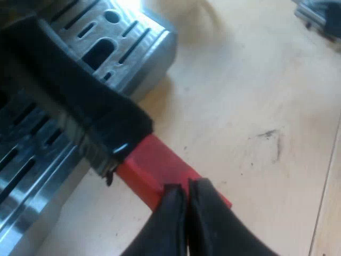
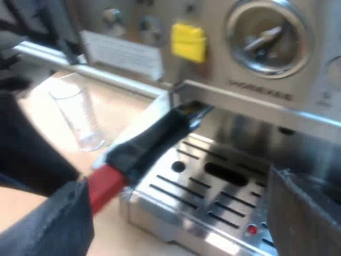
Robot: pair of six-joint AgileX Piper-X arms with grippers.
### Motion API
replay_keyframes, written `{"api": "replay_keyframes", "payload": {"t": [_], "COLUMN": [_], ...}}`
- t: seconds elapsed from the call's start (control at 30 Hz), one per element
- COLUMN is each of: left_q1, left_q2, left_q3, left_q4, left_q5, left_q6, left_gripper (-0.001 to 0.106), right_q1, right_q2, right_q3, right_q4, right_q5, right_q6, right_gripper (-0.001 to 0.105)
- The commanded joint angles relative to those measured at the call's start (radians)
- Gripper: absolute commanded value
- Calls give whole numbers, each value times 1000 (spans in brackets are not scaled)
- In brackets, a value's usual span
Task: Put the handle in the coffee machine
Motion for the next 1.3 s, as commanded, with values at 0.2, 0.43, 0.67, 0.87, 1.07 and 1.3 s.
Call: {"api": "replay_keyframes", "payload": {"t": [0.2,0.43,0.67,0.87,1.07,1.3], "left_q1": [-141,-145,-111,-1,59,59], "left_q2": [11,11,5,-72,-178,-346], "left_q3": [27,27,27,27,27,27], "left_q4": [-27,-102,-107,-70,-35,-2], "left_q5": [-3,140,172,-29,-121,-318], "left_q6": [-53,-77,-140,-128,-97,-112], "left_gripper": [0,0,0,0,0,6], "right_q1": [0,0,0,0,0,0], "right_q2": [-17,-47,-79,-81,-81,-81], "right_q3": [-4,-4,-4,-4,-4,-4], "right_q4": [47,76,113,121,152,159], "right_q5": [-30,-50,-50,-50,-50,-60], "right_q6": [-12,-12,-12,-12,-12,-22], "right_gripper": [70,70,70,70,70,70]}}
